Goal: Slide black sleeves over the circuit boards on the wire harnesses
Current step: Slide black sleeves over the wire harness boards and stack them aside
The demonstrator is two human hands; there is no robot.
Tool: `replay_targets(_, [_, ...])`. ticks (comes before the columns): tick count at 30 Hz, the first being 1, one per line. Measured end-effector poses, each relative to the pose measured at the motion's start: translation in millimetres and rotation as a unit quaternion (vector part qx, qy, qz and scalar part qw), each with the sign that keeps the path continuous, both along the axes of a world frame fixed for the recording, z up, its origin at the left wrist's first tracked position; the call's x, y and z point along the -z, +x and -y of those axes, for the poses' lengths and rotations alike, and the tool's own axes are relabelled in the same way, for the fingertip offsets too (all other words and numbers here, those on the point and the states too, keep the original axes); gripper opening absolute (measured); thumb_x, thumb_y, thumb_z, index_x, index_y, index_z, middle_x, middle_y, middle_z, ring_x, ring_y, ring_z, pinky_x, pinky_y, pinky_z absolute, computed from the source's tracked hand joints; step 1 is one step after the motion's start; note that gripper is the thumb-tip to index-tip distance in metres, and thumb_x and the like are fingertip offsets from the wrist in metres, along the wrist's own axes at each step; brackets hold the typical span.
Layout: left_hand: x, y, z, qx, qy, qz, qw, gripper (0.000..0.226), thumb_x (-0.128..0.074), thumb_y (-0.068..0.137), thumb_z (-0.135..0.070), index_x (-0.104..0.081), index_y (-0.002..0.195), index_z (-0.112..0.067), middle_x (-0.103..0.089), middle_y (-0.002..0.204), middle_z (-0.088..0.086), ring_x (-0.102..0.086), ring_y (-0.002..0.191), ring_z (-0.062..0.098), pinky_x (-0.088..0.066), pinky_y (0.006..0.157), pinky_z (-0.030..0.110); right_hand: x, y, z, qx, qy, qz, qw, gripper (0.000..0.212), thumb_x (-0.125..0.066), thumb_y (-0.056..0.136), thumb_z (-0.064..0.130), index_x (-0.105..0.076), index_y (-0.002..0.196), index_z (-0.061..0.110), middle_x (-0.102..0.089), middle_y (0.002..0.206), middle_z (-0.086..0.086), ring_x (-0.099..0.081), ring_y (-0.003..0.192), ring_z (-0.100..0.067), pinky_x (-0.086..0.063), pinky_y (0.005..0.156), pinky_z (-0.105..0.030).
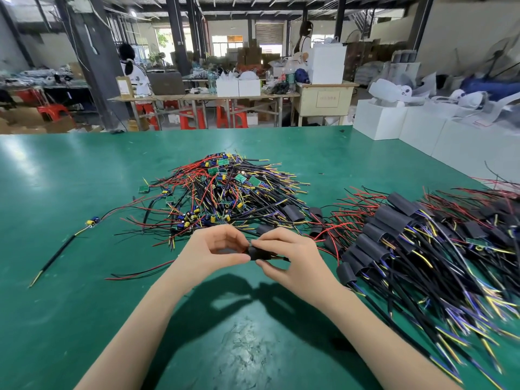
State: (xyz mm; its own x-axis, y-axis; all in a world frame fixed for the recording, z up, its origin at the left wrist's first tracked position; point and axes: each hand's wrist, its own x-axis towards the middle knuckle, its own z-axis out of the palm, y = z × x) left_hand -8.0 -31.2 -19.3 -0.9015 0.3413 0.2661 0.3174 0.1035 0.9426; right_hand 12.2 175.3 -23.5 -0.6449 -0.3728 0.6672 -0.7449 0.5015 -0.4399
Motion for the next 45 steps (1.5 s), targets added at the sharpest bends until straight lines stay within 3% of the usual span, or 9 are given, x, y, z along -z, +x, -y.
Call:
replay_targets(8, [1.0,0.9,2.2,0.022,0.011,0.024,0.999,0.022,-0.083,0.066,-0.006,-0.071,0.08,-0.018,-0.071,0.082,0.001,-0.065,0.074,0.011,-0.052,0.074,0.017,-1.1,-0.4,-3.7,-0.048,-0.009,0.011,0.999,0.026,-0.072,0.084,0.011,-0.072,0.109,0.008,-0.066,0.103,-0.001,-0.059,0.088,-0.002,-0.046,0.08,-0.014])
replay_targets(15, [0.9,0.5,0.9,0.032,0.029,0.026,0.999,0.026,-0.085,0.066,-0.004,-0.071,0.083,-0.017,-0.071,0.082,0.003,-0.065,0.073,0.013,-0.052,0.071,0.019,-9.6,3.8,-5.1,-0.041,0.029,-0.022,0.998,0.024,-0.072,0.084,0.009,-0.071,0.107,0.005,-0.066,0.102,-0.005,-0.063,0.091,-0.018,-0.052,0.082,-0.032])
replay_targets(20, [-2.4,-5.2,7.4,-0.055,0.089,0.002,0.995,0.033,-0.068,0.078,-0.022,-0.067,0.109,-0.009,-0.072,0.106,0.003,-0.067,0.096,0.013,-0.054,0.082,0.022,-51.5,13.2,-16.0,0.051,0.096,-0.122,0.987,0.02,-0.07,0.084,0.013,-0.071,0.104,0.009,-0.067,0.1,-0.005,-0.064,0.09,-0.023,-0.053,0.08,-0.034])
replay_targets(24, [-1.2,-15.2,21.1,-0.157,0.142,0.036,0.977,0.014,-0.062,0.087,-0.017,-0.071,0.098,-0.013,-0.074,0.098,0.0,-0.067,0.087,0.014,-0.057,0.073,0.023,-94.6,19.2,-70.2,0.177,0.037,-0.162,0.97,0.016,-0.064,0.088,0.02,-0.07,0.103,0.017,-0.065,0.099,0.002,-0.058,0.086,-0.009,-0.048,0.079,-0.024])
replay_targets(31, [13.7,-25.7,26.3,-0.248,0.08,0.05,0.964,0.01,-0.065,0.09,-0.009,-0.072,0.088,-0.017,-0.074,0.083,-0.007,-0.067,0.077,0.007,-0.053,0.062,0.02,-85.2,7.3,-157.8,0.489,0.13,0.028,0.862,0.021,-0.073,0.079,0.021,-0.074,0.098,0.012,-0.067,0.092,-0.016,-0.056,0.093,-0.04,-0.05,0.074,-0.044])
replay_targets(34, [16.5,-26.5,26.9,-0.265,0.055,0.027,0.962,0.013,-0.066,0.089,-0.006,-0.072,0.086,-0.017,-0.073,0.083,-0.009,-0.065,0.075,0.004,-0.052,0.058,0.017,-67.5,5.0,-163.7,0.48,0.141,0.052,0.864,0.026,-0.076,0.077,0.02,-0.075,0.1,0.007,-0.068,0.091,-0.02,-0.055,0.092,-0.043,-0.049,0.08,-0.047])
replay_targets(38, [19.4,-26.2,28.3,-0.28,0.014,-0.002,0.96,0.019,-0.067,0.088,-0.004,-0.071,0.083,-0.021,-0.072,0.081,-0.014,-0.065,0.073,-0.003,-0.051,0.057,0.013,-66.1,-2.4,-153.3,0.485,0.071,-0.033,0.871,0.028,-0.075,0.079,0.022,-0.073,0.102,0.005,-0.067,0.102,-0.018,-0.052,0.096,-0.043,-0.045,0.083,-0.047])
replay_targets(41, [20.6,-27.4,29.4,-0.291,-0.025,-0.027,0.956,0.019,-0.068,0.087,-0.003,-0.071,0.083,-0.022,-0.073,0.089,-0.006,-0.066,0.082,0.009,-0.053,0.073,0.024,-70.5,-3.2,-119.9,0.413,0.027,-0.131,0.901,0.018,-0.07,0.084,0.017,-0.074,0.098,0.006,-0.068,0.097,-0.014,-0.056,0.09,-0.037,-0.044,0.081,-0.042])
replay_targets(45, [20.9,-26.8,29.5,-0.307,-0.069,-0.055,0.948,0.013,-0.068,0.087,-0.001,-0.072,0.088,-0.013,-0.073,0.094,0.001,-0.067,0.09,0.02,-0.05,0.087,0.027,-56.6,-6.6,-72.6,0.249,0.145,0.03,0.957,0.012,-0.065,0.085,0.029,-0.074,0.088,0.02,-0.066,0.085,-0.002,-0.062,0.087,-0.024,-0.049,0.076,-0.035])
